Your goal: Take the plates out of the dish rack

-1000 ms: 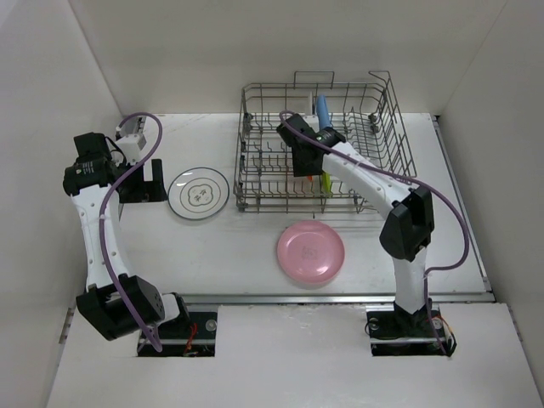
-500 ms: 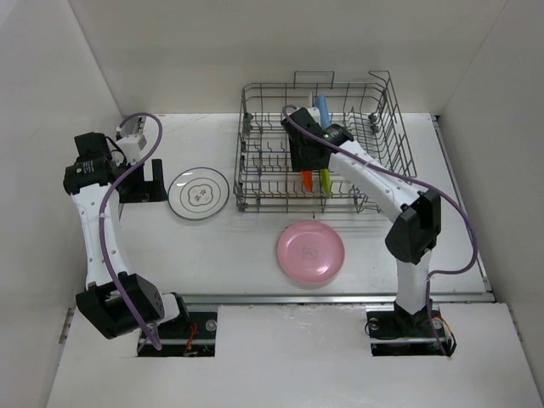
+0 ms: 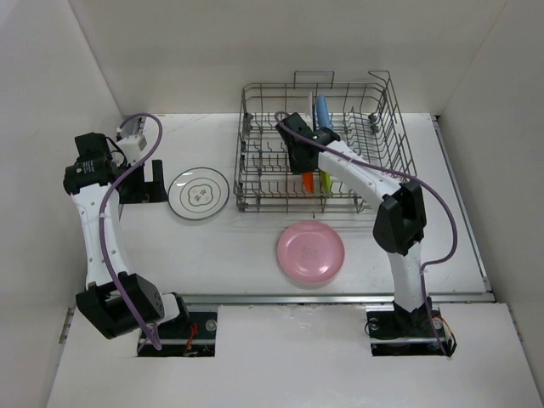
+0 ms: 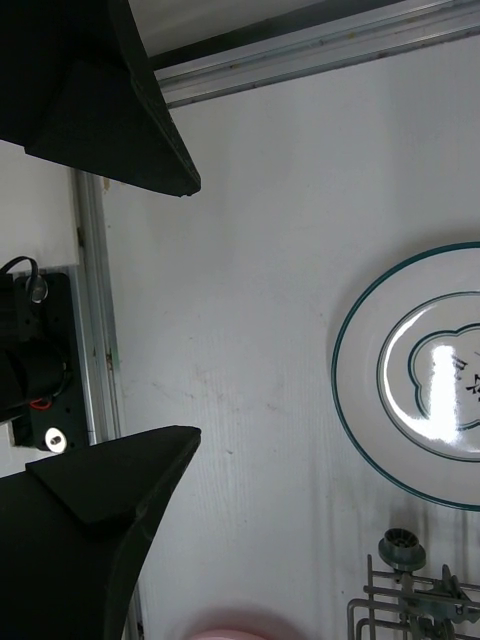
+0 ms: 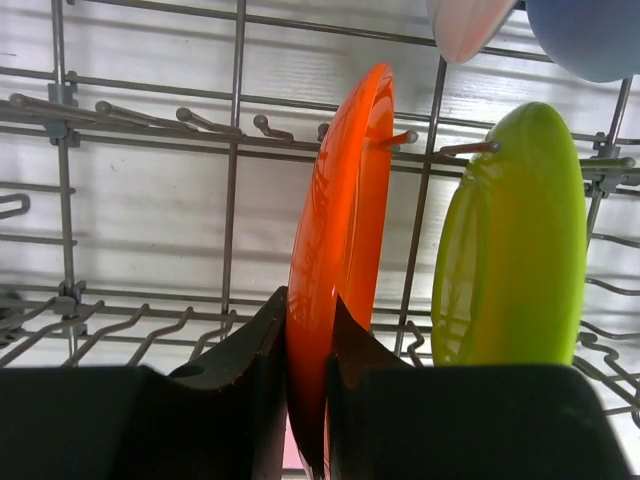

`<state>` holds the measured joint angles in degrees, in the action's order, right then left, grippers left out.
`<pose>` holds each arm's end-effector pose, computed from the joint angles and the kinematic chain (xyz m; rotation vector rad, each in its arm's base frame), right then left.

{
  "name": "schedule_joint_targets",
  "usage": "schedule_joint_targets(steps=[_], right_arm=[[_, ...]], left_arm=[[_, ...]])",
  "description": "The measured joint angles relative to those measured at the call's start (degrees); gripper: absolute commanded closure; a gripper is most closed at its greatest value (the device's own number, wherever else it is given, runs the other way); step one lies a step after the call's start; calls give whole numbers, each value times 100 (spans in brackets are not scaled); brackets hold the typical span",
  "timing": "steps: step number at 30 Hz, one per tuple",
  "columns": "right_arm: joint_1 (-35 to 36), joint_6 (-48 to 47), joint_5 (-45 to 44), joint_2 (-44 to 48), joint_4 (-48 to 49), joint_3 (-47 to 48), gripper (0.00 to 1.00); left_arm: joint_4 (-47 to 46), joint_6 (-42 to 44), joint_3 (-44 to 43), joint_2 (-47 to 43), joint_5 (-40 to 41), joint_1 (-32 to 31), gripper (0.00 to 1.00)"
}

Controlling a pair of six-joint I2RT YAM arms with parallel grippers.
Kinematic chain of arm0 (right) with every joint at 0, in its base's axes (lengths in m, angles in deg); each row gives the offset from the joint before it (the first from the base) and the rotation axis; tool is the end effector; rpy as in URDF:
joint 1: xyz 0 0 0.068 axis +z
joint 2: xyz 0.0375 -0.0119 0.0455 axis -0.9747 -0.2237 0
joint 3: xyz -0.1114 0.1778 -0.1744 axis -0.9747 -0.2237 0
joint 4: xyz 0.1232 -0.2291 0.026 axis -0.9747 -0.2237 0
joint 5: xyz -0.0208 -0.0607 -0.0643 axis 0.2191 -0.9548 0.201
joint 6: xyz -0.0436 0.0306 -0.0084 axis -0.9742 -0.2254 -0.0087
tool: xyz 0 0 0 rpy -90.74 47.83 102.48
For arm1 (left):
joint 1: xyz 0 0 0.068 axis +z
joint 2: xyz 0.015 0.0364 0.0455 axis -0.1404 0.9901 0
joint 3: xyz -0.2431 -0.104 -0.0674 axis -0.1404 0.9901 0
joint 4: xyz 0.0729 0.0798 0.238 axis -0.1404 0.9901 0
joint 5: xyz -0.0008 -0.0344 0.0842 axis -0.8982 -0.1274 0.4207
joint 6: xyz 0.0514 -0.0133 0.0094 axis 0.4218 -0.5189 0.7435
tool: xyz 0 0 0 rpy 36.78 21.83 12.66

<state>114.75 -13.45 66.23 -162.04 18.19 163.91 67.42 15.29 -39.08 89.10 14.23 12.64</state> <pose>0.3732 0.2704 0.2839 -0.1768 2.4643 -0.0866 0.2384 0.0766 0.3718 0.1453 2.4034 -0.1229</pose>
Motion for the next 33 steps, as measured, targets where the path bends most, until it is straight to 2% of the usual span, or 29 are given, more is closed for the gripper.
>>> schedule_joint_targets(steps=[8, 12, 19, 21, 23, 26, 28, 33], right_arm=[[26, 111, 149, 529, 13, -175, 100], [175, -120, -72, 1156, 39, -118, 100], [874, -1056, -1355, 2129, 306, 136, 100], [1207, -1471, -1899, 2253, 632, 37, 100], [1858, -1915, -2476, 2415, 984, -476, 100], [2793, -2693, -3646, 2291, 1858, -1322, 100], [3357, -3324, -4343, 1891, 2468, -1797, 100], [4131, -4142, -5211, 505, 3200, -2009, 100]], left_arm=[[66, -15, -2, 0, -11, 0, 1], [136, -39, -48, 0, -87, 0, 1], [201, -122, -424, 11, -470, 0, 1], [249, -125, -549, 26, -699, 0, 1], [376, -118, -739, 92, -966, -11, 1], [531, -111, -1027, 256, -1399, -33, 1], [601, -111, -1196, 380, -1646, -87, 1], [732, -98, -1486, 654, -2124, -404, 1]])
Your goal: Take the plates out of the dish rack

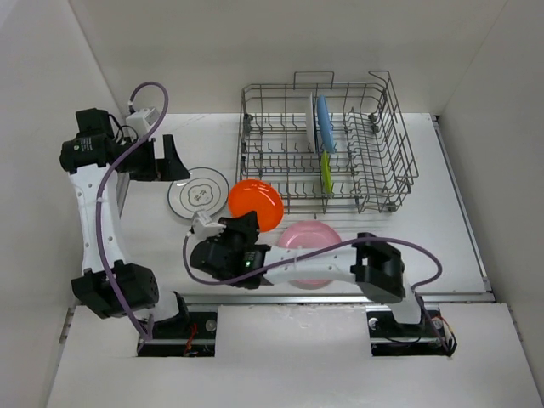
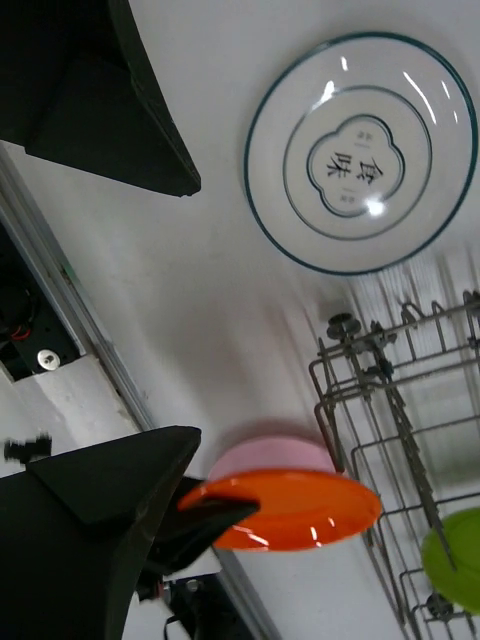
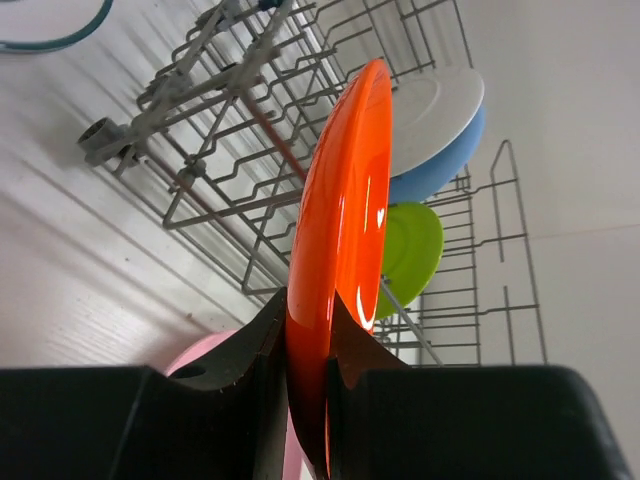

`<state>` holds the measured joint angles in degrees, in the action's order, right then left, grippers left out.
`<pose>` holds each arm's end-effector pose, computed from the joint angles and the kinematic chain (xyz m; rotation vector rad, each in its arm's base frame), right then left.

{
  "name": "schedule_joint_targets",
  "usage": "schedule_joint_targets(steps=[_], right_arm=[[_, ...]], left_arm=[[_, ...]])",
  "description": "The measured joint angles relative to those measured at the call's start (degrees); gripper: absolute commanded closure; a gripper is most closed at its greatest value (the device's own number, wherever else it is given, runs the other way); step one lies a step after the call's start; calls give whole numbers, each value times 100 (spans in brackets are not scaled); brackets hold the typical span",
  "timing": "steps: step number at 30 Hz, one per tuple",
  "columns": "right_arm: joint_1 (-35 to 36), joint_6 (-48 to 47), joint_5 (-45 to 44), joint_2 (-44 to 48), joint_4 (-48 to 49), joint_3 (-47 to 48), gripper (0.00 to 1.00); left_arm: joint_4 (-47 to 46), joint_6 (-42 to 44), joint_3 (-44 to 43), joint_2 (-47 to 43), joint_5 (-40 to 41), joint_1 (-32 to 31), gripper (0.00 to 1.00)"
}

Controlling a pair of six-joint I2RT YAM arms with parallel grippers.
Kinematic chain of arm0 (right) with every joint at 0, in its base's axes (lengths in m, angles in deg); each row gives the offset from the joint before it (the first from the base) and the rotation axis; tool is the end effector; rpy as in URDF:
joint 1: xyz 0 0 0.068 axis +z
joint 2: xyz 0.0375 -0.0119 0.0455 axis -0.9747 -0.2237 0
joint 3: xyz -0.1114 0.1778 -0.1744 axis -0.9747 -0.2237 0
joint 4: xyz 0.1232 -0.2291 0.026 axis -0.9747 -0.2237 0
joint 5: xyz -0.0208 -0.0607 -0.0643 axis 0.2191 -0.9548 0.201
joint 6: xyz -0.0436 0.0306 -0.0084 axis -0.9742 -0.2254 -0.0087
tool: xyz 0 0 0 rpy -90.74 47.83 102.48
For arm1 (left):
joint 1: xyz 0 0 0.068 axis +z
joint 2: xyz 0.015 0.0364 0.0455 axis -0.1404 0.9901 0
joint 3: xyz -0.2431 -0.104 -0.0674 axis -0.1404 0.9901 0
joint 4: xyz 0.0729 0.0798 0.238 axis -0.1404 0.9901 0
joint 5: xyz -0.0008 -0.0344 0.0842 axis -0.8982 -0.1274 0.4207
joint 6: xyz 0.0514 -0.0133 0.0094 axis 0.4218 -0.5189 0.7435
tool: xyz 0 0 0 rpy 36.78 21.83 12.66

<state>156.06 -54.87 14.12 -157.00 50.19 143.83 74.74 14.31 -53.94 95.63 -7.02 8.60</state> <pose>0.1192 0.4319 0.2648 -0.8880 1.5648 -0.7487 0.2572 0.0521 0.4180 0.3555 2.2215 -0.5701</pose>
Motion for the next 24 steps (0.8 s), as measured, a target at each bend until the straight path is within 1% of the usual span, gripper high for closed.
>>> schedule_joint_targets(steps=[3, 8, 11, 14, 15, 18, 19, 20, 22, 24], right_arm=[[240, -192, -269, -424, 85, 181, 100], [522, -319, -601, -765, 295, 678, 100], [667, -354, -704, -837, 391, 743, 100], [741, -363, -741, -883, 415, 745, 100], [761, -361, -743, -890, 424, 745, 100], [763, -363, -780, -894, 439, 750, 100], [763, -365, -785, -894, 439, 752, 100], [761, -367, -789, -894, 439, 752, 100], [728, -367, -804, -894, 442, 752, 100], [719, -367, -817, -894, 442, 752, 100]], left_arm=[[46, 9, -162, 146, -125, -328, 1], [105, 109, -297, 494, -160, -1228, 1], [151, 219, -216, 680, -96, -1670, 1], [214, 293, 57, 708, -39, -1965, 1], [243, 315, 118, 719, -13, -2048, 3], [337, 426, 177, 763, 22, -2275, 17], [374, 450, 177, 772, 22, -2328, 23], [422, 498, 177, 778, 20, -2371, 31], [551, 603, 177, 809, 39, -2404, 37], [686, 695, 177, 872, 83, -2406, 39]])
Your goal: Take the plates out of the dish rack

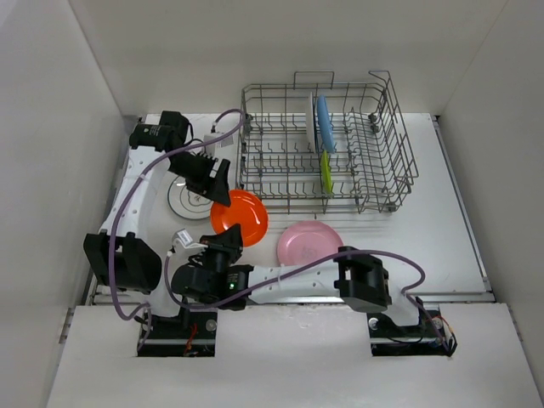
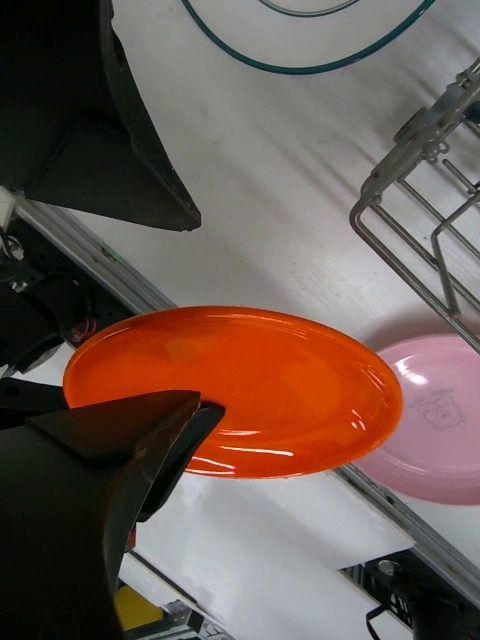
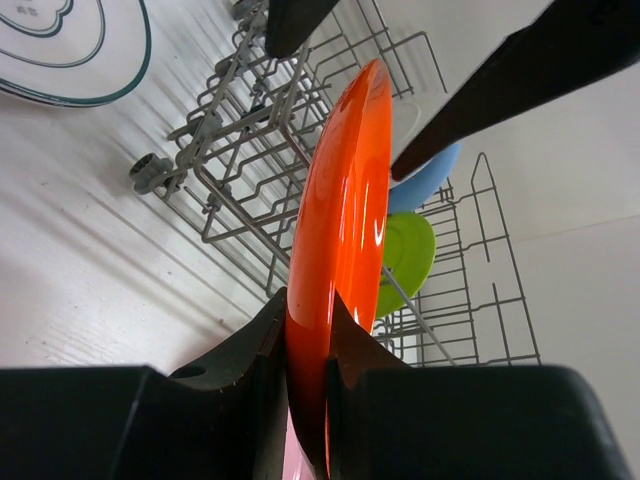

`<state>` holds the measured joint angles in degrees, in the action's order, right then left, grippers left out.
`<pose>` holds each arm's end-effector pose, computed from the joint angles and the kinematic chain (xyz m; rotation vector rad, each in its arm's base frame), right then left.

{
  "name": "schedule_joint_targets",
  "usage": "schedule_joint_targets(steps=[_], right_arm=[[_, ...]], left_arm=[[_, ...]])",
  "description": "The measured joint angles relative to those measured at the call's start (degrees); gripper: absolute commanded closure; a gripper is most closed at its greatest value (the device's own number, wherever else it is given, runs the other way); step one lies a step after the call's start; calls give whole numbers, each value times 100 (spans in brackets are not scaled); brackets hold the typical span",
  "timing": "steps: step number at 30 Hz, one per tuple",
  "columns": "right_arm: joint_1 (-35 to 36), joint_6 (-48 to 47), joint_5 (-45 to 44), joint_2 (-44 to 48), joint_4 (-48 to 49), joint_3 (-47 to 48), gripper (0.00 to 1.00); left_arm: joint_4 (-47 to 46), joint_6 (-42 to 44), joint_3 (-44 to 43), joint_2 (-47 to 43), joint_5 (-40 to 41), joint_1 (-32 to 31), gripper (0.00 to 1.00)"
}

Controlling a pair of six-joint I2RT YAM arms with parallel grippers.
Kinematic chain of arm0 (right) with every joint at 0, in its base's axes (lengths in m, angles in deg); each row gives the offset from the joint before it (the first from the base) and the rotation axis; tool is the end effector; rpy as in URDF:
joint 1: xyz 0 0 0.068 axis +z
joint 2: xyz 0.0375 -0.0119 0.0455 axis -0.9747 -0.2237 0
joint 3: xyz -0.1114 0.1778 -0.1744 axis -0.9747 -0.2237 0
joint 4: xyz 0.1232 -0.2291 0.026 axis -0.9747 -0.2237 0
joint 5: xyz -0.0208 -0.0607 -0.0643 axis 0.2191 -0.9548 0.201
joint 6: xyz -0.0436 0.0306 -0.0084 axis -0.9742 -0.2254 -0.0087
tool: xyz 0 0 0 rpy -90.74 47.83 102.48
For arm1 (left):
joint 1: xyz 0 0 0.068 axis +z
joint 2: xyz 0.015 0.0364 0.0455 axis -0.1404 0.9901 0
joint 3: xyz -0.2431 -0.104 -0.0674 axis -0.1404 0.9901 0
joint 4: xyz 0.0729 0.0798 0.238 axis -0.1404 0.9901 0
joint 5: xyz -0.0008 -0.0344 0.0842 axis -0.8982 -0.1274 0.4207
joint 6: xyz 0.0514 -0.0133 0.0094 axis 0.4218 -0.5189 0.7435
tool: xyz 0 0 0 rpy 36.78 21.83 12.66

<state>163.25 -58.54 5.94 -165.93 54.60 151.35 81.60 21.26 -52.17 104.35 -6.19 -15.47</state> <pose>0.0673 0.4768 0.2445 -0.8726 1.4595 -0.7841 0.2883 -0.0611 0.3637 0.9092 2.3717 -0.8589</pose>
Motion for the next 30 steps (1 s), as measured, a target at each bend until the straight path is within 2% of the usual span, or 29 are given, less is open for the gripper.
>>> schedule_joint_targets(steps=[3, 8, 9, 11, 12, 13, 15, 16, 19, 21, 24, 28, 30], right_arm=[[-26, 0, -7, 0, 2, 0, 100], [-31, 0, -7, 0, 2, 0, 100], [-31, 0, -7, 0, 2, 0, 100], [-31, -7, 44, 0, 4, 0, 100], [-28, -31, 39, 0, -11, 0, 100], [-22, -46, 7, 0, -24, 0, 99], [-22, -52, -31, 0, -37, 0, 87], [-22, -63, -26, 0, -37, 0, 66], [-9, -37, -28, 0, -17, 9, 28], [11, -2, -63, 24, -26, 24, 17], [101, 31, -74, 149, -42, 22, 11], [315, 221, 114, 551, -219, 22, 9], [398, 643, 330, 743, -616, 66, 9]], left_arm=[[107, 83, 11, 103, 70, 0, 44], [168, 160, 87, 109, 63, -2, 70], [184, 179, 92, 111, 59, -4, 83], [243, 212, 92, 116, -28, -7, 96], [258, 199, 92, 116, -52, -17, 100], [251, 153, 90, 129, -101, -33, 100], [278, 107, 90, 157, -155, -37, 100], [282, 107, 90, 168, -166, -37, 100], [313, 177, 90, 177, -184, -39, 100], [299, 251, 90, 179, -142, -50, 100], [297, 269, 90, 179, -63, -48, 100], [494, 127, 90, 177, -107, -39, 100], [658, 39, 85, 177, -190, -26, 100]])
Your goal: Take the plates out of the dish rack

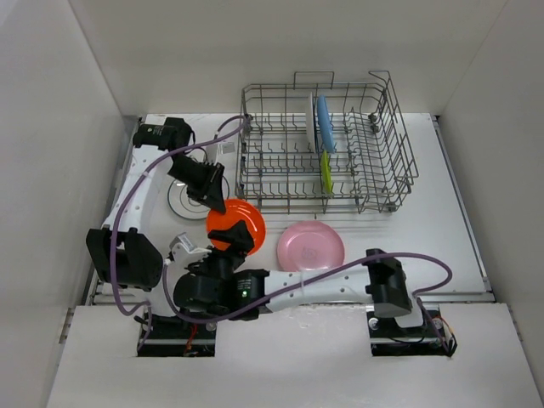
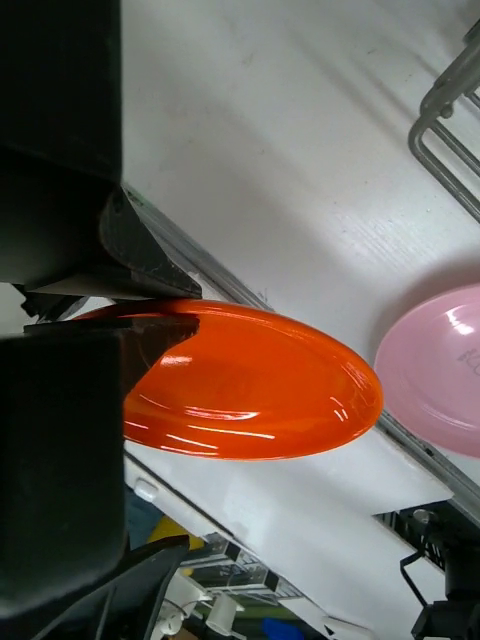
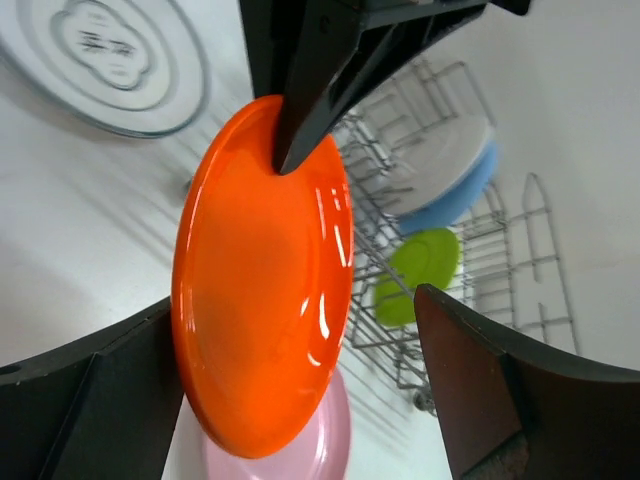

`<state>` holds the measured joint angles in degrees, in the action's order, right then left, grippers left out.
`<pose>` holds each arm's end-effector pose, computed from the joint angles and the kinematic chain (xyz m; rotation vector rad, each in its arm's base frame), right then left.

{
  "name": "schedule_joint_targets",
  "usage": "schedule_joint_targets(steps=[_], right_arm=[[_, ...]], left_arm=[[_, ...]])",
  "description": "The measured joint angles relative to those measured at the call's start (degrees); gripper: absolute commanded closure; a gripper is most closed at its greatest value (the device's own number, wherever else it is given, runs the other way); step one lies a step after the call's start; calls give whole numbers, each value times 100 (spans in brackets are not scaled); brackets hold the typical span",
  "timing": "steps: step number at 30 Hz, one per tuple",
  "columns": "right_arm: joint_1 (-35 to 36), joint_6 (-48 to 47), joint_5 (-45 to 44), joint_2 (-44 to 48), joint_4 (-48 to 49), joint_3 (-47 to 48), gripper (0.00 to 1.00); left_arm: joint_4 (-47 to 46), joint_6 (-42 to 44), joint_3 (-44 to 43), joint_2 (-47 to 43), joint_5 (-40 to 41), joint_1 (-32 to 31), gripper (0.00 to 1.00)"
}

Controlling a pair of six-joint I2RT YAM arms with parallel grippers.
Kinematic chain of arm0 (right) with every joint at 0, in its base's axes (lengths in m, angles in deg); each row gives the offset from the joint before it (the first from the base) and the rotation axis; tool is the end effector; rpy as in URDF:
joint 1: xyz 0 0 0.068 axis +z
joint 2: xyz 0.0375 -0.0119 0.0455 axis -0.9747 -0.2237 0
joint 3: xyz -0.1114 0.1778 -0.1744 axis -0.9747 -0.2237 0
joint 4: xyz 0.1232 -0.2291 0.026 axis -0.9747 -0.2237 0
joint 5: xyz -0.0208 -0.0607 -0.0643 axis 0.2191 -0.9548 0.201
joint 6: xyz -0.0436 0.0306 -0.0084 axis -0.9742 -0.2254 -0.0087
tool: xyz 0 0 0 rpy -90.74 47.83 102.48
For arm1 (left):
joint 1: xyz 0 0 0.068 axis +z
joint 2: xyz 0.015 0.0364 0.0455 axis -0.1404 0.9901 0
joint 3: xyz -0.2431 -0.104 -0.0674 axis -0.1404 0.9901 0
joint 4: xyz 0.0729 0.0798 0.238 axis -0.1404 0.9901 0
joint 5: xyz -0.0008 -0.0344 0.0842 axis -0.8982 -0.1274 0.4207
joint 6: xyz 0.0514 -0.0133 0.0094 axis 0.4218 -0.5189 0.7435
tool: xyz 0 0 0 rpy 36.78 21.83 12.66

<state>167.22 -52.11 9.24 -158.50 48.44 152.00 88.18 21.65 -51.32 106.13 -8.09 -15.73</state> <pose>0.0339 0.4571 0.2983 -0.8516 1.4764 -0.5763 0.2839 -0.0628 0.3487 0.8908 2.4942 -0.9822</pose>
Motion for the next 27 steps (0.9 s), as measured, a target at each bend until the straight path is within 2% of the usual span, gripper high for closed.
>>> schedule_joint_targets(steps=[4, 9, 14, 17, 20, 23, 25, 27], right_arm=[[-22, 1182, 1169, 396, -1187, 221, 9], [-317, 2286, 2656, 1989, -1707, -466, 8], [-1237, 3161, 3279, 3790, -1801, -962, 6], [-1722, 3593, 3333, 4319, -1851, -1099, 5], [-2277, 3958, 3416, 4424, -1991, -1196, 5], [-2962, 4262, 3545, 4151, -2177, -1226, 5], [-3482, 4468, 3740, 3849, -2339, -1215, 5], [-4070, 4625, 4054, 3493, -2479, -1176, 6]], left_arm=[[66, -26, -39, 2, -11, 190, 100], [-173, 315, -4, -4, 179, 365, 100], [-466, 841, 870, -400, 378, 358, 100], [-638, 988, 1626, -754, 551, 323, 100], [-857, 1043, 2240, -870, 645, 243, 100], [-1287, 1036, 2721, -859, 787, 127, 100], [-1552, 1010, 2894, -855, 863, 83, 92], [-1834, 979, 2979, -793, 922, 61, 89]])
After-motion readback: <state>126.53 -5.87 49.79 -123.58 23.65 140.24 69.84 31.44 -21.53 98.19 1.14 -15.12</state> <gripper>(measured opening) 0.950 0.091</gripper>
